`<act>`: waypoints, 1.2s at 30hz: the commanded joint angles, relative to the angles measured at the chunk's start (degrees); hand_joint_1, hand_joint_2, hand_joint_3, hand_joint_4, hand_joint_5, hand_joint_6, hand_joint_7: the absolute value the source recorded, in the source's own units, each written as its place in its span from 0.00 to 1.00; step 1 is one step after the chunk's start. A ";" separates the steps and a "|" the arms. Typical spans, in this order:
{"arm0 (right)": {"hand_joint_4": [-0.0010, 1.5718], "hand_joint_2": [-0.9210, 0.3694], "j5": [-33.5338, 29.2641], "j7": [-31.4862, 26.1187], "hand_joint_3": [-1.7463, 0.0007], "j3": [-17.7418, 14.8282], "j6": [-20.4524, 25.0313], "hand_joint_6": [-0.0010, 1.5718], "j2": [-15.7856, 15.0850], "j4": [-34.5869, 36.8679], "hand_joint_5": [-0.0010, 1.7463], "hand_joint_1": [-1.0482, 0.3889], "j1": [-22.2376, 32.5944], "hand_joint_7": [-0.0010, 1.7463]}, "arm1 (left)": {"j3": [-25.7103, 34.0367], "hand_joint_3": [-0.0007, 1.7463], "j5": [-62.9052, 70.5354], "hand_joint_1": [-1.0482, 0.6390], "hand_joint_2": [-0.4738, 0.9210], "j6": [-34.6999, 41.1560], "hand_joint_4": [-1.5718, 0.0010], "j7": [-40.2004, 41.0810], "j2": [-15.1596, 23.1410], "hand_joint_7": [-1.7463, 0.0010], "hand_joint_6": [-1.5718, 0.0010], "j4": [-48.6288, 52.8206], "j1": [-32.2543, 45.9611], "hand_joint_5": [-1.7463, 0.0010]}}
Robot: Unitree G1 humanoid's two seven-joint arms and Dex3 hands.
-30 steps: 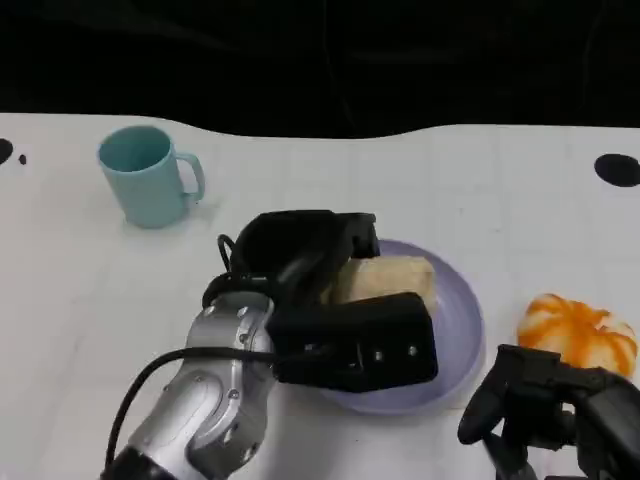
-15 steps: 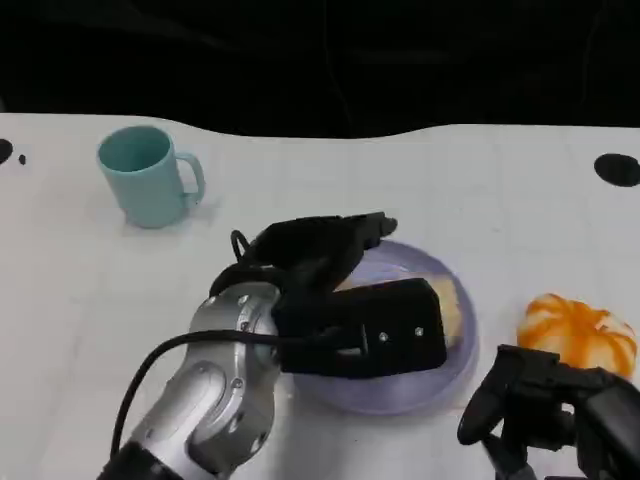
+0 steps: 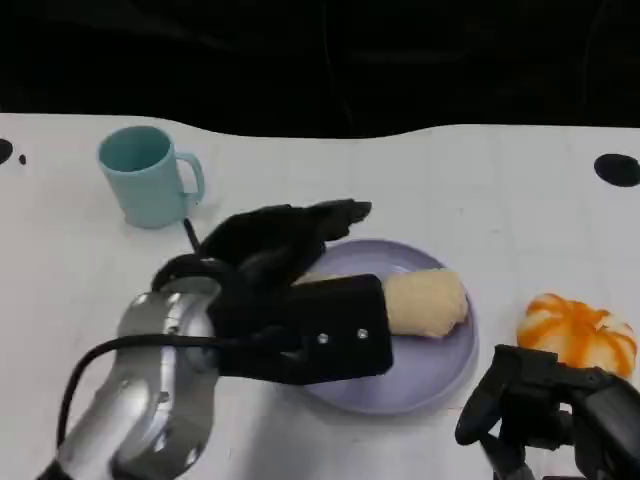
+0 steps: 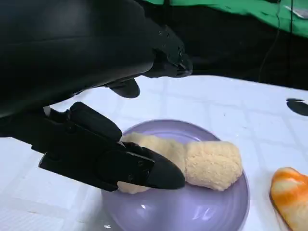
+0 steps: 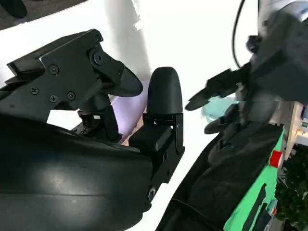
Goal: Grasp the towel on the left side of the plate with the left hand and place it into the plate.
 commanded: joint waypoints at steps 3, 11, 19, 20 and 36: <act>0.47 0.26 -0.06 -0.15 0.40 0.14 -0.43 0.43 -0.36 -0.26 0.95 0.66 -0.20 0.78 | 5.55 0.13 -4.00 0.23 1.00 -0.96 0.82 -3.10 5.56 0.96 0.79 -7.96 3.54 0.65; 0.48 0.27 -0.22 -0.34 0.40 0.47 -0.52 0.44 -0.15 0.02 0.96 0.65 -0.49 0.78 | 16.28 0.11 -16.59 0.32 1.00 -6.25 0.69 -0.17 6.09 0.95 0.71 -14.96 12.74 0.64; 0.49 0.26 -0.16 -0.52 0.42 0.86 -0.28 0.44 -0.03 0.35 0.96 0.65 -0.75 0.78 | 27.44 0.59 -39.07 0.57 0.75 -6.33 0.53 7.06 -6.71 0.81 0.41 -21.26 26.13 0.36; 0.49 0.26 -0.49 -0.53 0.42 0.95 -0.52 0.44 -0.26 0.42 0.96 0.65 -0.77 0.78 | 28.54 0.66 -42.05 0.57 0.71 -4.15 0.51 7.53 -8.00 0.74 0.40 -22.56 27.52 0.32; 0.48 0.25 0.79 0.57 0.42 -1.35 -1.08 0.44 -0.80 1.71 0.96 0.66 -1.12 0.76 | 37.28 0.84 -72.38 0.58 0.70 26.67 0.44 19.24 -15.45 0.00 0.53 -37.24 41.45 0.00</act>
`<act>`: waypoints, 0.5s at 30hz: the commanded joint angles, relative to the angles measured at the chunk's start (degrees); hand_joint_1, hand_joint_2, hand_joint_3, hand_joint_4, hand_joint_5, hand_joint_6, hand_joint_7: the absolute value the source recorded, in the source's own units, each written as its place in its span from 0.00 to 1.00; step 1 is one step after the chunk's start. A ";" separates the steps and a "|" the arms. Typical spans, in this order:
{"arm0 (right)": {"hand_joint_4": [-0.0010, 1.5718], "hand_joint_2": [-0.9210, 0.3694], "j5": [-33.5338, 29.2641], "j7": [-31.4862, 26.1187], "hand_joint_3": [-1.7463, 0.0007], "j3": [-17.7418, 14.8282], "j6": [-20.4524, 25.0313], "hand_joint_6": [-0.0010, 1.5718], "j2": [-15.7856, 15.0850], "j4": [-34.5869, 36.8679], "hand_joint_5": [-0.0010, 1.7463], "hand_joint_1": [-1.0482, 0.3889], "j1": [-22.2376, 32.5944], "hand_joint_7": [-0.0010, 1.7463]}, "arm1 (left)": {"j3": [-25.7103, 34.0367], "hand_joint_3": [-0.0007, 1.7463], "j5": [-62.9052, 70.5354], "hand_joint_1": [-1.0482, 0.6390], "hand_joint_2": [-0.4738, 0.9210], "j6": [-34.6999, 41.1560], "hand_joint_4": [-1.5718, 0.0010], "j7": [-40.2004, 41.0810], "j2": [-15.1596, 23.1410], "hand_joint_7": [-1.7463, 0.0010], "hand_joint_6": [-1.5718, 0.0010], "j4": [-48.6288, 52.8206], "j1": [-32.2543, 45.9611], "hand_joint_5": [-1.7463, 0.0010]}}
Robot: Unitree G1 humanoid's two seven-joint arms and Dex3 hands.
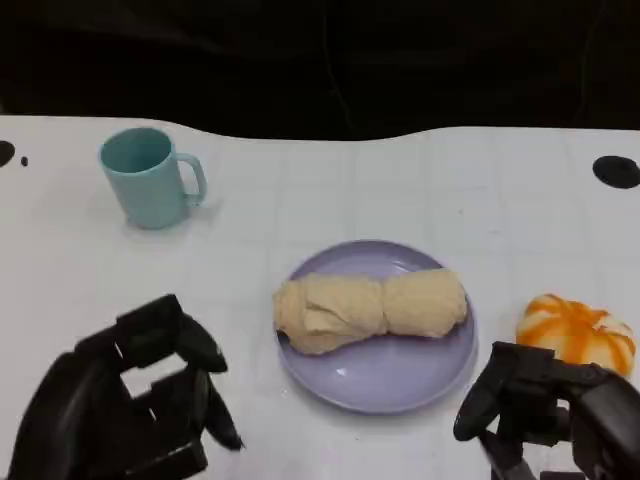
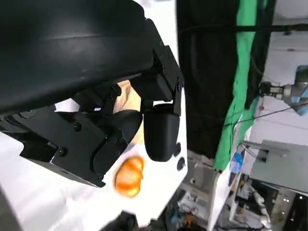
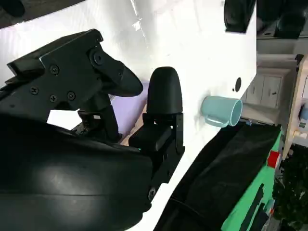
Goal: Grasp the towel on the left side of the plate with the left hand and place it into the plate.
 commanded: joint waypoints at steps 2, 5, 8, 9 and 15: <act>0.48 0.25 0.76 0.63 0.42 -1.29 -1.36 0.44 -0.75 0.79 0.96 0.66 -0.17 0.76 | 1.84 0.84 -5.50 0.58 0.69 4.37 0.45 3.58 0.68 0.00 0.53 1.94 -1.24 0.00; 0.47 0.25 0.47 0.96 0.42 -1.60 -1.79 0.43 -1.20 1.01 0.96 0.67 -0.26 0.77 | 2.47 0.84 -6.05 0.58 0.70 6.22 0.45 5.62 1.51 0.02 0.52 5.71 -3.70 0.00; 0.47 0.26 0.50 1.10 0.42 -2.04 -2.31 0.44 -1.45 1.25 0.96 0.67 -0.22 0.77 | 2.13 0.85 -5.84 0.59 0.70 6.48 0.46 6.61 2.05 0.01 0.51 8.03 -5.21 0.00; 0.47 0.26 0.58 1.11 0.42 -2.22 -2.38 0.44 -1.44 1.34 0.96 0.67 -0.19 0.77 | 1.87 0.85 -5.80 0.59 0.69 6.36 0.46 6.81 2.12 0.01 0.51 8.43 -5.45 0.00; 0.47 0.26 0.47 1.06 0.41 -3.30 -3.69 0.44 -1.31 2.36 0.96 0.66 -0.02 0.77 | -1.06 0.85 -4.30 0.58 0.68 3.90 0.45 6.64 3.25 0.02 0.51 9.60 -4.94 0.00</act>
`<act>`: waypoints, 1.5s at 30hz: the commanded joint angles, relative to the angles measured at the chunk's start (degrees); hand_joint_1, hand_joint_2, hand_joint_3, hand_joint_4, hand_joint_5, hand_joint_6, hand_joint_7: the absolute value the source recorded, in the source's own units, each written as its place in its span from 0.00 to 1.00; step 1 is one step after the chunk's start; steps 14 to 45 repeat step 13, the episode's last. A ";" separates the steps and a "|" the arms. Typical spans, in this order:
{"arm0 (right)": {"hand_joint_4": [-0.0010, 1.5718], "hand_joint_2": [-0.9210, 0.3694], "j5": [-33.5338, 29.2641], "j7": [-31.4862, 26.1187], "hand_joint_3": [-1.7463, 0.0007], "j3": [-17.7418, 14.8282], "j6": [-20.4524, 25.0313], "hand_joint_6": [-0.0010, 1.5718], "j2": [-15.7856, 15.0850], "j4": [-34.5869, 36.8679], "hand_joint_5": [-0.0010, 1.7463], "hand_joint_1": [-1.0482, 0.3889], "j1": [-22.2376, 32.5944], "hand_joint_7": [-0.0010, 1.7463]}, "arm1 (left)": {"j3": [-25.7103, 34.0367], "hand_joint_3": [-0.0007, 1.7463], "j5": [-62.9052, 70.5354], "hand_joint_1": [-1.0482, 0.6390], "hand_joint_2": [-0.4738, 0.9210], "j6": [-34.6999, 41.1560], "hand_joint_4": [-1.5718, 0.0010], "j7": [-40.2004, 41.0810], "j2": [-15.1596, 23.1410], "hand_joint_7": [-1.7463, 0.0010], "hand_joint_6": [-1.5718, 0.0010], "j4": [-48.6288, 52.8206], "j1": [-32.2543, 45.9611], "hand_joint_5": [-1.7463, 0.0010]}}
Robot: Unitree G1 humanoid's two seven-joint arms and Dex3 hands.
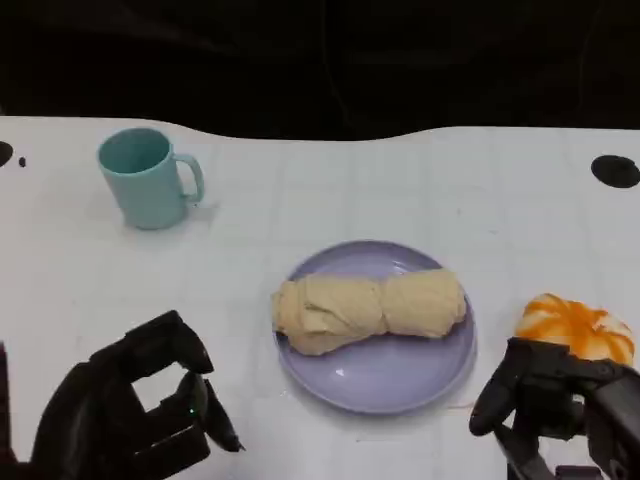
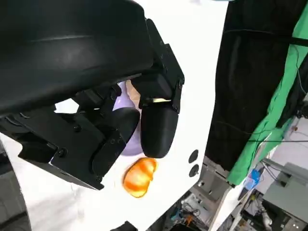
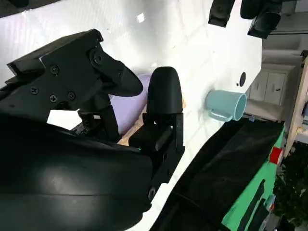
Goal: Grasp the towel on the left side of the plate with the left hand and place it into the plate.
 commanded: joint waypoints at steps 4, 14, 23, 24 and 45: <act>0.47 0.26 -0.41 -0.10 0.42 -0.83 -1.97 0.44 -0.76 0.63 0.95 0.66 0.20 0.77 | -1.98 0.86 1.15 0.58 0.67 -3.67 0.45 0.03 1.92 0.03 0.50 1.76 0.85 0.00; 0.48 0.25 -0.10 -0.44 0.42 -0.73 -2.94 0.44 -0.20 0.65 0.95 0.66 1.15 0.77 | -2.16 0.86 0.42 0.58 0.67 -4.63 0.46 0.09 3.37 0.03 0.51 1.84 1.25 0.00; 0.48 0.25 -0.10 -0.44 0.42 -0.73 -2.94 0.44 -0.20 0.65 0.95 0.66 1.15 0.77 | -2.16 0.86 0.42 0.58 0.67 -4.63 0.46 0.09 3.37 0.03 0.51 1.84 1.25 0.00; 0.48 0.25 -0.10 -0.44 0.42 -0.73 -2.94 0.44 -0.20 0.65 0.95 0.66 1.15 0.77 | -2.16 0.86 0.42 0.58 0.67 -4.63 0.46 0.09 3.37 0.03 0.51 1.84 1.25 0.00; 0.48 0.25 -0.10 -0.44 0.42 -0.73 -2.94 0.44 -0.20 0.65 0.95 0.66 1.15 0.77 | -2.16 0.86 0.42 0.58 0.67 -4.63 0.46 0.09 3.37 0.03 0.51 1.84 1.25 0.00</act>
